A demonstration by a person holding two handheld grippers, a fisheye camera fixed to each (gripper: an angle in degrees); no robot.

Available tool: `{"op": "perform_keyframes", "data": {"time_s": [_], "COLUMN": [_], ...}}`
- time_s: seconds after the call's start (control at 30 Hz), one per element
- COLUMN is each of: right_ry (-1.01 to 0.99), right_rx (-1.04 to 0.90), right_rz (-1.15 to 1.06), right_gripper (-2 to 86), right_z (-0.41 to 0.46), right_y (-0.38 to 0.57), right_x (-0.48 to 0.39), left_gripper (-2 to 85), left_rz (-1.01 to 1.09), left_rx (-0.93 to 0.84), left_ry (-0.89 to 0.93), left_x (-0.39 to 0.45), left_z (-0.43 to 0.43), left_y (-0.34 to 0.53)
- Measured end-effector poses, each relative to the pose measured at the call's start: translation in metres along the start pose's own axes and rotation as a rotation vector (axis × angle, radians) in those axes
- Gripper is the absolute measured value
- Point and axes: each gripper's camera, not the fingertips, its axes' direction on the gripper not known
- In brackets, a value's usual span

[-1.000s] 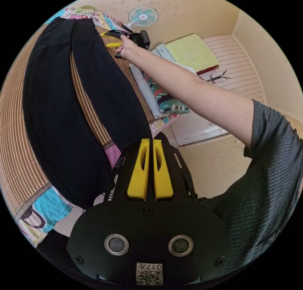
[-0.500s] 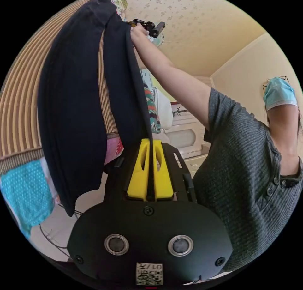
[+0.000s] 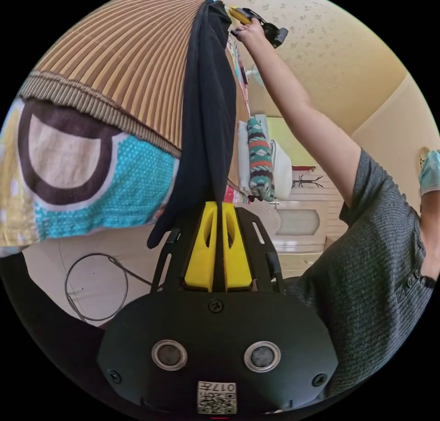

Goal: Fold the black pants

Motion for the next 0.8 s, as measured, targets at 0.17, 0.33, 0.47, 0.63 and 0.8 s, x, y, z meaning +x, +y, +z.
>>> {"op": "perform_keyframes", "data": {"time_s": [0.17,0.33,0.47,0.63,0.8], "right_ry": [0.050,-0.114,-0.230,-0.353,-0.459], "right_rx": [-0.125,-0.272,-0.211,-0.199,-0.020], "right_rz": [-0.063,-0.067,0.181,0.227,0.218], "right_gripper": [11.6,6.1,9.8,9.9,3.1], "right_z": [-0.062,-0.120,-0.167,-0.178,-0.235], "right_y": [0.118,0.268,0.372,0.430,0.440], "right_x": [0.009,0.016,0.033,0.014,-0.001], "left_gripper": [-0.8,-0.8,-0.8,-0.8,-0.8], "left_rz": [0.003,-0.026,-0.014,0.006,0.011], "left_rx": [-0.023,-0.020,-0.019,-0.012,0.009], "left_ry": [-0.058,-0.088,-0.143,-0.151,0.293], "left_x": [0.009,0.021,0.043,0.062,0.057], "left_z": [0.000,0.007,0.014,0.020,0.015], "left_y": [-0.004,-0.004,0.000,0.008,0.007]}}
